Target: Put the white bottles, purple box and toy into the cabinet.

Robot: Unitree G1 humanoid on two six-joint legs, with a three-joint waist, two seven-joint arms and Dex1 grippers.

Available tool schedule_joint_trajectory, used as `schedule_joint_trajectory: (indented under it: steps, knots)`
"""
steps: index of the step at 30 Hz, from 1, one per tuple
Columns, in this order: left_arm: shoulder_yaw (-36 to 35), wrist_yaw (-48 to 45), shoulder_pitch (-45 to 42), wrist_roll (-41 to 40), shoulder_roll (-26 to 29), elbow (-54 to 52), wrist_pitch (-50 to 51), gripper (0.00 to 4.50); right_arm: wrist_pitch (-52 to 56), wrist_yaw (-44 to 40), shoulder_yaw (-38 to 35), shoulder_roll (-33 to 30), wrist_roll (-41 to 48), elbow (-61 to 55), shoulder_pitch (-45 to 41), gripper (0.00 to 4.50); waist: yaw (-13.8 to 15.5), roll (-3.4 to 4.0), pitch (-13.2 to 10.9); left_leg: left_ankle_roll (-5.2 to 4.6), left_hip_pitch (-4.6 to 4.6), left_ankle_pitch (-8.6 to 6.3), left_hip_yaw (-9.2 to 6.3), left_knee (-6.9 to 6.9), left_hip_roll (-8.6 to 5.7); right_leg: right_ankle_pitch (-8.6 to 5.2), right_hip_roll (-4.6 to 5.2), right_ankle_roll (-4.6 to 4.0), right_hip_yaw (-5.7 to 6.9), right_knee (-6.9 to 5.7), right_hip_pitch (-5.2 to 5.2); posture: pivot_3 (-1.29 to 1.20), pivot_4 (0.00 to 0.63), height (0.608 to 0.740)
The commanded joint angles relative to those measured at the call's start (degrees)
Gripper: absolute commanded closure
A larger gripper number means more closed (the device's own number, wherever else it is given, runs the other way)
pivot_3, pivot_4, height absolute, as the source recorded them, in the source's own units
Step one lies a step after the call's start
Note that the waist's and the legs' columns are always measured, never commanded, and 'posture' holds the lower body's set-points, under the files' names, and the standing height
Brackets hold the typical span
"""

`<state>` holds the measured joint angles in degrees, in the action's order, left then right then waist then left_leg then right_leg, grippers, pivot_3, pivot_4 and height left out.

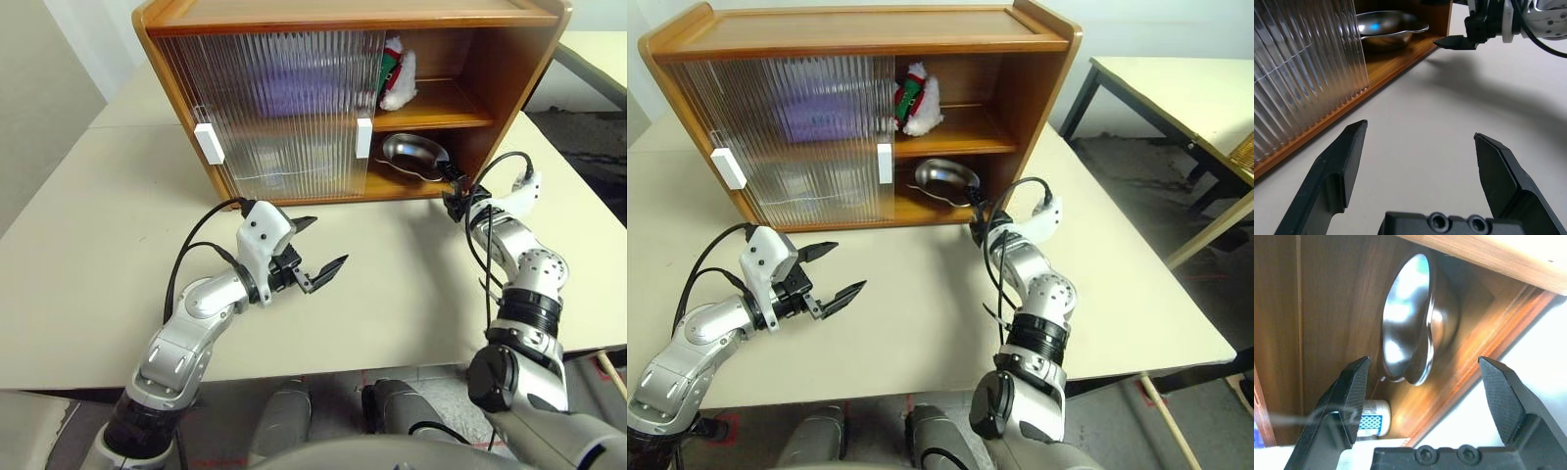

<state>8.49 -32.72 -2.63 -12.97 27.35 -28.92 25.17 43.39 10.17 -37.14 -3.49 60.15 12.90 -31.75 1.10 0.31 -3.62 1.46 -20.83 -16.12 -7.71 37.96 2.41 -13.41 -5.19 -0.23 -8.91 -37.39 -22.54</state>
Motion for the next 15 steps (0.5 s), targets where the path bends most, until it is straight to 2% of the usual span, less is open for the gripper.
schedule_joint_trajectory:
  steps: [1, 6, 10, 11, 12, 15]
  knots:
    - [0.4, -0.5, 0.3, 0.1, 0.3, 0.1, -0.2, 0.00, 1.7, -0.2, 2.1, -1.3, -0.3, -3.9, 3.1, 0.03, 0.0, 0.00, 0.0, 0.00, 0.00, 0.00, 0.00, 0.00, -0.01, -0.02, 0.00, 0.04, 0.00, 0.00, 0.01, 0.05, 0.080, 0.740]
    - [0.5, -0.8, 0.4, 0.1, 0.2, 0.2, -0.4, 0.00, 3.5, -1.5, 4.8, -1.8, 0.2, -7.4, 5.9, 0.03, -0.2, 0.00, 0.0, 0.00, 0.02, 0.00, 0.01, 0.00, 0.00, -0.03, -0.01, 0.09, -0.01, 0.00, 0.01, 0.04, 0.079, 0.740]
    - [0.2, -1.1, 0.4, 0.1, 0.3, 0.5, -0.7, 0.00, 5.3, -5.6, 9.2, -3.4, -1.1, -11.2, 8.9, 0.03, -0.2, 0.00, 0.0, 0.00, 0.03, 0.00, 0.10, 0.00, 0.00, -0.03, -0.02, 0.10, 0.00, 0.00, 0.01, 0.04, 0.081, 0.740]
    - [0.1, -1.2, 0.5, 0.0, 0.3, 0.5, -0.8, 0.00, 5.6, -6.2, 10.1, -3.5, -1.1, -12.2, 9.7, 0.43, -0.3, 0.00, 0.0, 0.00, 0.02, 0.00, 0.13, 0.00, 0.00, -0.04, -0.03, 0.10, 0.02, 0.00, 0.01, 0.04, 0.081, 0.740]
    - [0.0, -1.3, 0.6, 0.0, 0.4, 0.5, -0.9, 0.00, 5.9, -6.6, 10.9, -3.5, -1.1, -13.1, 10.4, 0.62, -0.3, 0.00, 0.0, 0.00, 0.02, 0.00, 0.17, 0.00, 0.00, -0.04, -0.03, 0.10, 0.02, 0.00, 0.01, 0.04, 0.081, 0.740]
    - [-0.2, -1.6, 0.9, -0.2, 0.5, 0.5, -1.2, 0.00, 6.7, -8.0, 12.9, -3.3, -0.4, -16.1, 12.2, 1.73, -0.4, 0.00, 0.0, 0.00, 0.02, 0.00, 0.19, 0.01, -0.01, -0.04, -0.05, 0.11, 0.02, 0.01, 0.02, 0.04, 0.081, 0.740]
